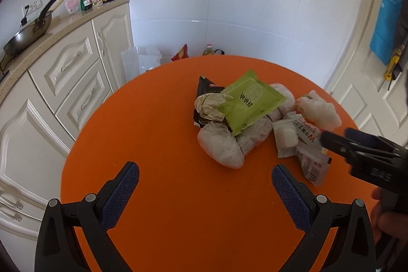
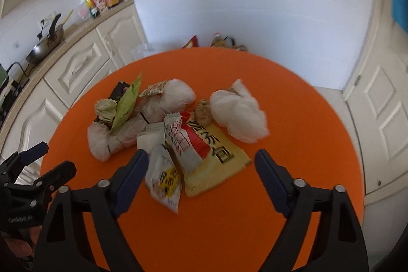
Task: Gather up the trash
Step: 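Grasp a white plastic bag with the left tool while the right tool grasps a red wrapper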
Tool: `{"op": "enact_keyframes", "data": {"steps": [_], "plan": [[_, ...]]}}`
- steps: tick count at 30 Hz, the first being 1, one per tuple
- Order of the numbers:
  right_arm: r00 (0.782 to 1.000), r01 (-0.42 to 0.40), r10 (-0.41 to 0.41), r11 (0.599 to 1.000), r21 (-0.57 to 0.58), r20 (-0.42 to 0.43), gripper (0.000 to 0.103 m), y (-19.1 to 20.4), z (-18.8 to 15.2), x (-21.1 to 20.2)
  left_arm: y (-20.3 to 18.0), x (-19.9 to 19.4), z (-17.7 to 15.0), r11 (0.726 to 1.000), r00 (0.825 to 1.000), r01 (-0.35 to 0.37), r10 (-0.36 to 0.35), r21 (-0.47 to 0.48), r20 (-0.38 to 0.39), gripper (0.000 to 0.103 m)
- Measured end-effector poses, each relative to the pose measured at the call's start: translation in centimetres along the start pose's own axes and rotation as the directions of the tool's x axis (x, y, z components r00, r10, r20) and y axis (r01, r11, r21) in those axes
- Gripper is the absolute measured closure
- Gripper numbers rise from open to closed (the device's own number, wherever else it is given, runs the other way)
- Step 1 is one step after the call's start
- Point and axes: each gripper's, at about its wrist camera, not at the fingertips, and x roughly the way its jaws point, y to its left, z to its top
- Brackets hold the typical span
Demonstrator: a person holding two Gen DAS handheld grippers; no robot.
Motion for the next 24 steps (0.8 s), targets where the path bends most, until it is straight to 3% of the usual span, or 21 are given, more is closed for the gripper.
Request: {"op": "enact_keyframes", "data": {"steps": [4,6,7,9,11,24], "plan": [[0.998,-0.038,0.036,0.999,-0.031,-0.047,0.042,0.3,0.7,2.8,-0.3,2.4,0.9,1.000,1.000,-0.007,0.007,0.004,-0.016,0.001],[0.998,-0.058,0.056,0.997,-0.044,-0.034,0.050,0.5,1.0,3.0,-0.2,3.7,1.6,1.000,1.000,-0.009,0.009,0.003,-0.024,0.001],[0.998,-0.060,0.058,0.997,-0.053,-0.033,0.062,0.7,1.1,3.2,-0.2,4.3,1.9,1.000,0.999,-0.014,0.013,-0.012,-0.035,0.001],[0.997,-0.066,0.064,0.995,-0.076,-0.033,0.067,1.0,1.4,3.3,-0.3,5.0,2.0,1.000,0.999,-0.013,0.013,-0.012,-0.040,0.001],[0.997,-0.073,0.071,0.993,-0.091,-0.026,0.079,1.3,1.2,3.0,-0.4,5.7,2.2,1.000,0.999,-0.012,0.012,-0.007,-0.039,0.001],[0.994,-0.098,0.094,0.993,0.066,0.052,0.081,-2.5,-0.8,-1.7,-2.5,8.4,0.5,0.998,0.999,0.009,-0.007,0.058,-0.043,0.003]]}}
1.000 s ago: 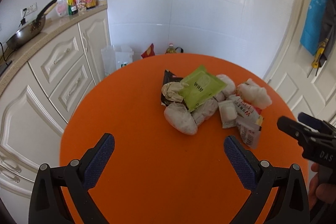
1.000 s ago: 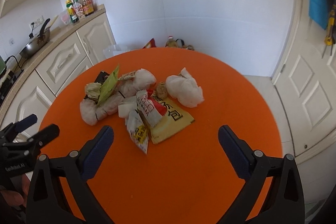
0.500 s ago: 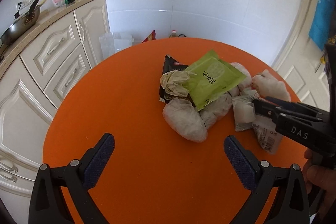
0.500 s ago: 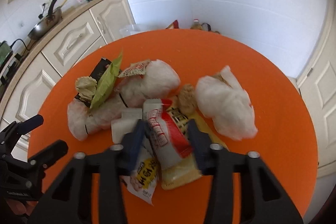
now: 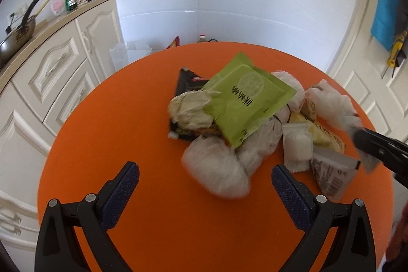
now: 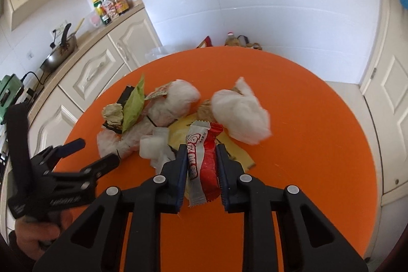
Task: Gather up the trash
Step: 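Grasp a white plastic bag with the left tool while the right tool grasps a red wrapper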
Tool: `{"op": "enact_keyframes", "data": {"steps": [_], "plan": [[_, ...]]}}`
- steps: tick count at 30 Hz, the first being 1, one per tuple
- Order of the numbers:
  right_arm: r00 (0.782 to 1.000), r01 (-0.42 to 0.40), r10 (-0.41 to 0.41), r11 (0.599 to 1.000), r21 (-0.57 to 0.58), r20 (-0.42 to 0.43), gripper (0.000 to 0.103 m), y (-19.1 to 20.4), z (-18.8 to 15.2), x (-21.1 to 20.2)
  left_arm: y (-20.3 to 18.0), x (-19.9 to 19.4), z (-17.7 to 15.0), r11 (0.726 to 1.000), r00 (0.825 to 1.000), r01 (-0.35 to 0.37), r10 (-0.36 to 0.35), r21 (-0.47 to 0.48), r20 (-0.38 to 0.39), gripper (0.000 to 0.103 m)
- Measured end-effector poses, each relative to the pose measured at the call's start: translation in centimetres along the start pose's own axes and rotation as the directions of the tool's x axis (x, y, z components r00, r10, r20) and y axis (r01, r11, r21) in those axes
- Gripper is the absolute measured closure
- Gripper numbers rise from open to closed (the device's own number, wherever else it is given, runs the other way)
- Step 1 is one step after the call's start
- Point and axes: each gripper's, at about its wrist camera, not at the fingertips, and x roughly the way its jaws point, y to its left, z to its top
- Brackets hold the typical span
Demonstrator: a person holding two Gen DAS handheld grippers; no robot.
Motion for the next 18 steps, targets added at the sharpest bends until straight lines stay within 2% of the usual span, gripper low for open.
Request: {"op": "enact_keyframes", "data": {"steps": [2,3,6,10,13,18], "plan": [[1.000,0.001,-0.001,1.000,0.010,0.007,0.081,-0.2,-0.2,-0.6,-0.4,1.4,0.6,0.999,0.999,0.030,-0.029,0.013,-0.030,0.020],[1.000,0.003,-0.003,1.000,0.010,0.009,0.081,-0.2,-0.3,-0.9,-0.4,2.1,0.8,0.998,0.997,0.062,-0.062,0.009,-0.056,0.037],[1.000,0.003,-0.003,1.000,0.011,0.015,0.081,-0.3,-0.6,-1.5,-0.8,2.2,0.7,0.995,0.994,0.099,-0.098,0.012,-0.055,0.051],[1.000,-0.006,0.006,1.000,0.016,0.012,0.081,-0.4,-1.1,-1.9,-0.3,2.2,-0.1,0.990,0.989,0.144,-0.143,0.007,-0.047,0.059],[1.000,-0.011,0.011,1.000,0.018,0.005,0.081,-0.3,-1.7,-2.1,1.0,1.8,-1.0,0.985,0.984,0.172,-0.173,-0.011,-0.048,0.062],[1.000,-0.025,0.025,1.000,0.019,-0.010,0.081,-0.1,-2.9,-2.4,2.5,0.4,-3.6,0.986,0.984,0.167,-0.168,-0.018,-0.058,0.063]]}}
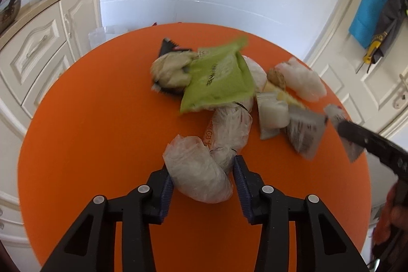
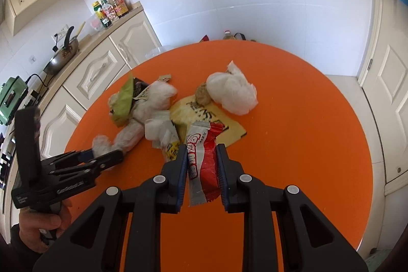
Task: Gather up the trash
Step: 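Grasp a white plastic bag with the left tool while the right tool grasps a red wrapper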
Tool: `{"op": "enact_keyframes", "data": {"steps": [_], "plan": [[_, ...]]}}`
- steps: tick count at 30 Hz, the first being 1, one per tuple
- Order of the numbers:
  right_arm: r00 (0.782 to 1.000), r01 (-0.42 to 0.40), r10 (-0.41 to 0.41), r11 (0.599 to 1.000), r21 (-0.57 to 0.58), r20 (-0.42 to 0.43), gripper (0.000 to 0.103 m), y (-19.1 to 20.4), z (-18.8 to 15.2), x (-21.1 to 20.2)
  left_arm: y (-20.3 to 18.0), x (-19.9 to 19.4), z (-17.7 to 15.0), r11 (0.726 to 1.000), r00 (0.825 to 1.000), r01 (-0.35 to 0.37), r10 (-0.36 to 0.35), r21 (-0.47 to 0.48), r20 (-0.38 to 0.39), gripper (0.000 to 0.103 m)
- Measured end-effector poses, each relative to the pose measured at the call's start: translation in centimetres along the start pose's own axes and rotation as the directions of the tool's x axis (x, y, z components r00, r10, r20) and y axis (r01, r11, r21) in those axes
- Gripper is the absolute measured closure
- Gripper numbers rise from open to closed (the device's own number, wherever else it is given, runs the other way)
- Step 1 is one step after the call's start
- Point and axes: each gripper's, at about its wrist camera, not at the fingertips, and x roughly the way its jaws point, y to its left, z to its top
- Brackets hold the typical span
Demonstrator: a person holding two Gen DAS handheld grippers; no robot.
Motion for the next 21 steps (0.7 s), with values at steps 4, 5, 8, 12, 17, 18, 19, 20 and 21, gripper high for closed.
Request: {"op": "enact_keyframes", "data": {"steps": [4,5,8,12,17,18,19,20,21], "plan": [[1.000,-0.007,0.007,1.000,0.000,-0.010,0.081,0.1,-0.8,-0.1,0.0,-1.1,-1.5,0.995,0.999,-0.049,0.051,0.092,-0.013,0.055],[1.000,-0.008,0.008,1.000,0.000,-0.011,0.081,0.2,-0.9,-0.2,-0.2,-1.1,-1.4,0.992,0.998,-0.063,0.065,0.107,-0.009,0.050],[1.000,-0.010,0.010,1.000,0.001,-0.005,0.081,0.3,-1.1,-0.5,-1.0,0.3,-0.5,0.987,0.996,-0.084,0.084,0.139,0.005,0.036],[1.000,-0.004,0.004,1.000,0.001,0.010,0.081,0.5,-1.4,-1.6,-2.3,2.2,0.6,0.985,0.994,-0.108,0.106,0.132,0.022,0.056],[1.000,0.007,-0.007,1.000,0.003,0.024,0.081,0.6,-1.7,-2.8,-1.1,1.3,0.6,0.999,0.999,0.033,-0.033,0.032,-0.008,0.067],[1.000,0.009,-0.009,1.000,0.002,0.026,0.081,0.6,-1.7,-2.9,-1.0,1.1,0.3,0.999,0.999,0.043,-0.043,0.024,-0.005,0.068],[1.000,0.010,-0.010,1.000,0.001,0.028,0.081,0.8,-1.7,-3.1,-0.8,0.8,-0.1,0.998,0.998,0.061,-0.061,0.011,-0.005,0.068],[1.000,0.009,-0.009,1.000,0.001,0.030,0.081,0.8,-1.7,-3.2,-0.5,0.5,-0.3,0.997,0.997,0.078,-0.078,-0.005,-0.001,0.068],[0.999,0.010,-0.010,1.000,0.001,0.032,0.081,0.8,-1.8,-3.4,-0.2,0.1,-0.6,0.995,0.996,0.094,-0.094,-0.020,0.002,0.069]]}}
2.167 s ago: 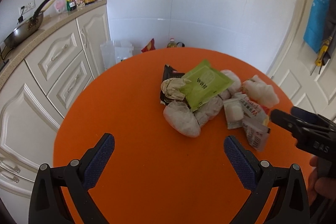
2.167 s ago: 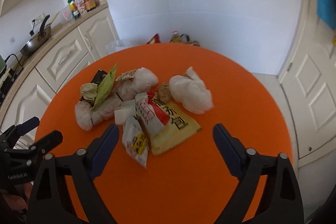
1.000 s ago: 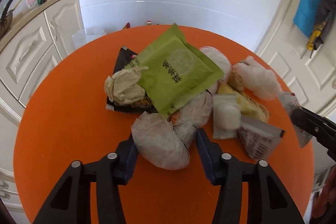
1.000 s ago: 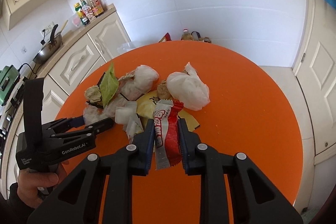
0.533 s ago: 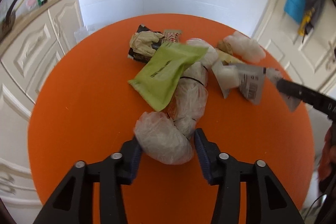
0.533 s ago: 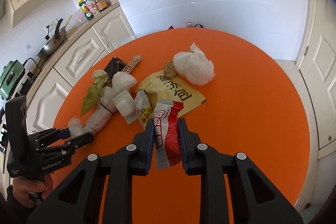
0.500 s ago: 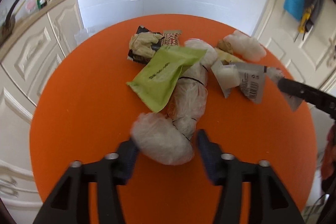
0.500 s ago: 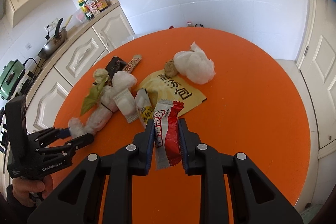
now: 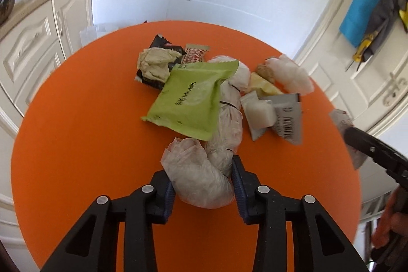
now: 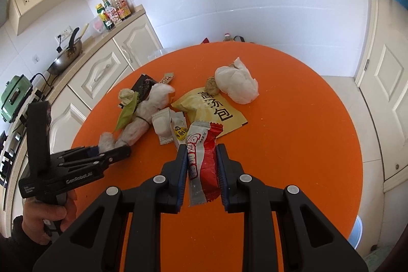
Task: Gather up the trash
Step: 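Grasp a white plastic bag with the left tool while the right tool grasps a red wrapper, then lift the white bag and red wrapper and carry both over the blue bucket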
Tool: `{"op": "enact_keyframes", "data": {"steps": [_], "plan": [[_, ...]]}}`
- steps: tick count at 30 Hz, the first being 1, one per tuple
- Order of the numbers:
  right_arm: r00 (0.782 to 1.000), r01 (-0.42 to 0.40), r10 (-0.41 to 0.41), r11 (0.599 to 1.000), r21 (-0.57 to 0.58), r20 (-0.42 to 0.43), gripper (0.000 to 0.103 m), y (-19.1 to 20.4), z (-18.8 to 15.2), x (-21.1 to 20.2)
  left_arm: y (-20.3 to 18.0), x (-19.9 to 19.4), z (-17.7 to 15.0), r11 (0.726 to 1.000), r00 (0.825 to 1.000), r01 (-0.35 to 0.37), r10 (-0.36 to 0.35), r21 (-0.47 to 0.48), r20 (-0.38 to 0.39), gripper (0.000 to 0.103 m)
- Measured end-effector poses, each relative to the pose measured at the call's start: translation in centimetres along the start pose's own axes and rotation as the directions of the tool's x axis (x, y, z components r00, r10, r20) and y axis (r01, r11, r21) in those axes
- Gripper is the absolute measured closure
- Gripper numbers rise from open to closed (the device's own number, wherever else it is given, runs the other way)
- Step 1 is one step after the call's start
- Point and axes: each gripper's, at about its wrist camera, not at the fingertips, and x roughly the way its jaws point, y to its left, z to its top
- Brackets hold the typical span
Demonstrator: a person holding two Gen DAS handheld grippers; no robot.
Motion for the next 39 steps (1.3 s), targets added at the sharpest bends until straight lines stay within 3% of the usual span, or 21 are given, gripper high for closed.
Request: {"op": "enact_keyframes", "data": {"steps": [10,15,22,27,29,35,39], "plan": [[0.999,-0.002,0.002,1.000,-0.002,0.036,0.081,-0.1,-0.3,-2.3,-1.0,-6.6,-1.3,0.993,0.988,0.112,-0.113,0.022,0.108,0.070],[0.997,0.016,-0.016,1.000,0.008,0.080,0.081,-0.6,-0.5,-4.8,-3.2,-10.4,-1.7,0.990,0.972,0.099,-0.118,0.103,0.205,0.070],[0.989,0.050,-0.055,0.998,0.041,0.140,0.081,-2.1,-1.3,-8.6,-6.0,-13.4,-2.3,0.973,0.953,0.125,-0.171,0.193,0.249,0.070],[0.984,0.076,-0.089,0.993,0.086,0.156,0.081,-4.3,-2.3,-10.5,-8.7,-12.7,-2.9,0.953,0.951,0.166,-0.222,0.253,0.213,0.071],[0.984,0.081,-0.096,0.991,0.105,0.150,0.081,-5.2,-2.8,-10.6,-9.5,-9.9,-2.7,0.954,0.966,0.145,-0.194,0.263,0.173,0.072],[0.991,0.071,-0.085,0.990,0.124,0.107,0.081,-6.3,-4.5,-9.5,-9.5,-7.1,-4.2,0.955,0.991,0.086,-0.113,0.285,0.077,0.071],[0.993,0.060,-0.073,0.989,0.136,0.094,0.081,-6.7,-5.1,-8.7,-10.3,-5.2,-4.6,0.945,0.997,0.073,-0.081,0.319,0.011,0.070]]}}
